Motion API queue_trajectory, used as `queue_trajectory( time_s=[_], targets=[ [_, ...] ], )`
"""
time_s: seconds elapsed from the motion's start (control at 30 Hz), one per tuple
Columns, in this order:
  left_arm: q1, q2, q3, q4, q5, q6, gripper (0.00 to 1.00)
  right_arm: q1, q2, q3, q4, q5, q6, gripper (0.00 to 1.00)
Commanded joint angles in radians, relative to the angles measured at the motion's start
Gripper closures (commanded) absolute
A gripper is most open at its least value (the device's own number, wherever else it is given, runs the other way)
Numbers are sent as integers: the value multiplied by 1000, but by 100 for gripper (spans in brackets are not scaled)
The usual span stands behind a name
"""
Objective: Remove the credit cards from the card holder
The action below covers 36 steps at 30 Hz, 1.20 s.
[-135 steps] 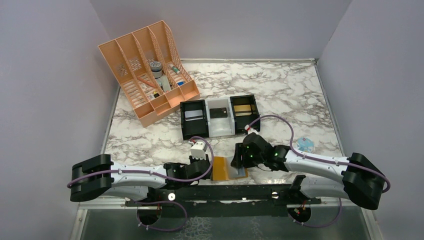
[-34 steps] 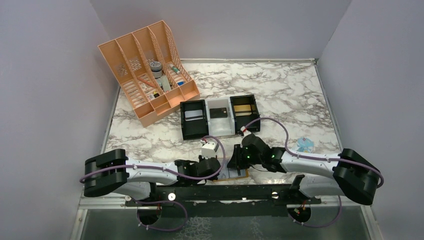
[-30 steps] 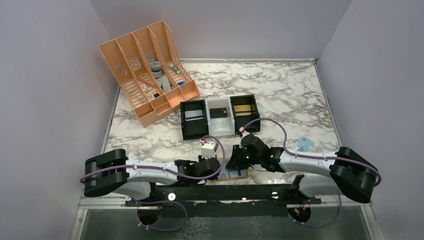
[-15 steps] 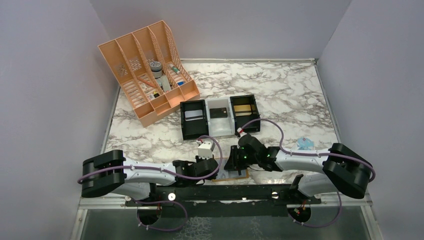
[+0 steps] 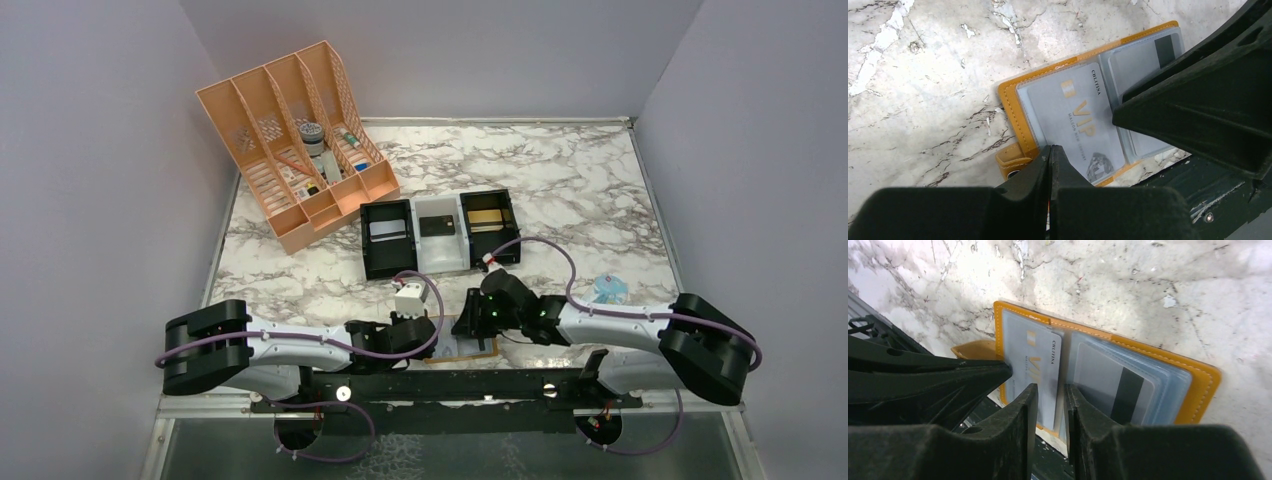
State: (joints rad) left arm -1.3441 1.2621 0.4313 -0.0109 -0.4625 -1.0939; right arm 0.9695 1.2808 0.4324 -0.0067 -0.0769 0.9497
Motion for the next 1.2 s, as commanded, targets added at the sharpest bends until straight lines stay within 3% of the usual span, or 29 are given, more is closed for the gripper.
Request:
queue_trajectory(
  time_s=[0.0, 0.47, 0.67, 0.77, 1.17],
  targets=[
    [-4, 3, -24, -49, -30, -13, 97, 1, -20, -26, -102, 109, -8, 73],
    [-3, 58, -27, -12, -16, -34, 100, 1, 109, -39, 51, -43, -25, 78],
    [-4, 47, -57, 1, -16, -57, 100, 0, 32, -84, 153, -91, 13, 83],
    [-4, 46, -57, 1, -18, -59, 100, 1, -25, -107, 191, -101, 32, 99],
    [-4, 72, -45, 2, -17, -53, 100, -42, -186, -146, 96, -86, -1, 99]
  ],
)
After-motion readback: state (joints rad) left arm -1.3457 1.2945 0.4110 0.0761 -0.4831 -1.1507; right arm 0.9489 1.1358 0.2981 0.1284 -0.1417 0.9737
